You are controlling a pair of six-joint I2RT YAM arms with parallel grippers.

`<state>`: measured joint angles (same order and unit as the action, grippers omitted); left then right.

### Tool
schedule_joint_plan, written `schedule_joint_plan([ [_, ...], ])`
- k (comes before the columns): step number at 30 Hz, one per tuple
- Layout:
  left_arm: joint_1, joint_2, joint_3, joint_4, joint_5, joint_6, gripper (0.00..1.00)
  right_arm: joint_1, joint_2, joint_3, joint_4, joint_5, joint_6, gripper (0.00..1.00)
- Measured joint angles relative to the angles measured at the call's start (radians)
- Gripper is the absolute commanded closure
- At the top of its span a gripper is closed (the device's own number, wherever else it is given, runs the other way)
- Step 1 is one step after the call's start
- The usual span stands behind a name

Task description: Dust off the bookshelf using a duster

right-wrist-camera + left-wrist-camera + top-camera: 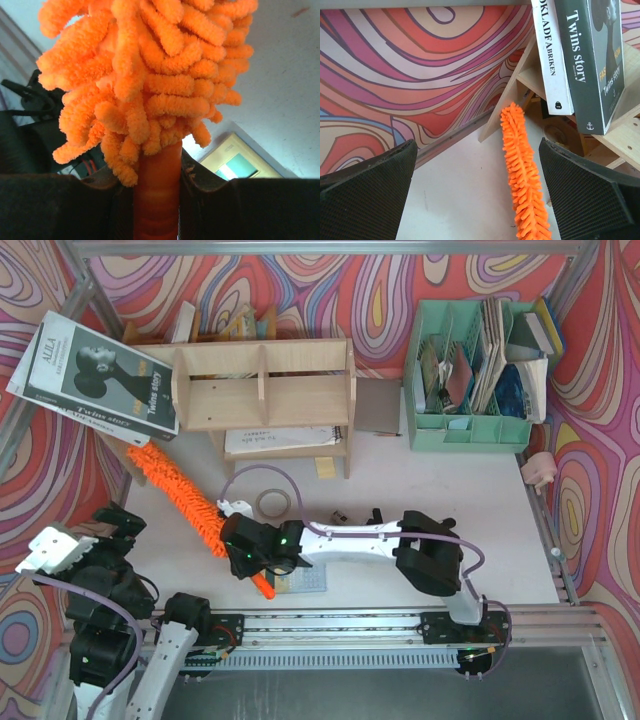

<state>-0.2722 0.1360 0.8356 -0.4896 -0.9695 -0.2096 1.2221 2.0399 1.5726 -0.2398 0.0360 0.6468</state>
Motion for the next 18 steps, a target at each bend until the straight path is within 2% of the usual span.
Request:
schedule_joint_plan([
  [9,0.000,0.011,0.000,0.000,-0.008,0.000,0.01,-0.035,0.057,0.001,-0.022,-0.049,0.006,1.00],
  [18,0.000,0.023,0.000,0.000,-0.008,0.000,0.01,-0.019,-0.050,-0.073,0.051,-0.053,-0.005,1.00],
])
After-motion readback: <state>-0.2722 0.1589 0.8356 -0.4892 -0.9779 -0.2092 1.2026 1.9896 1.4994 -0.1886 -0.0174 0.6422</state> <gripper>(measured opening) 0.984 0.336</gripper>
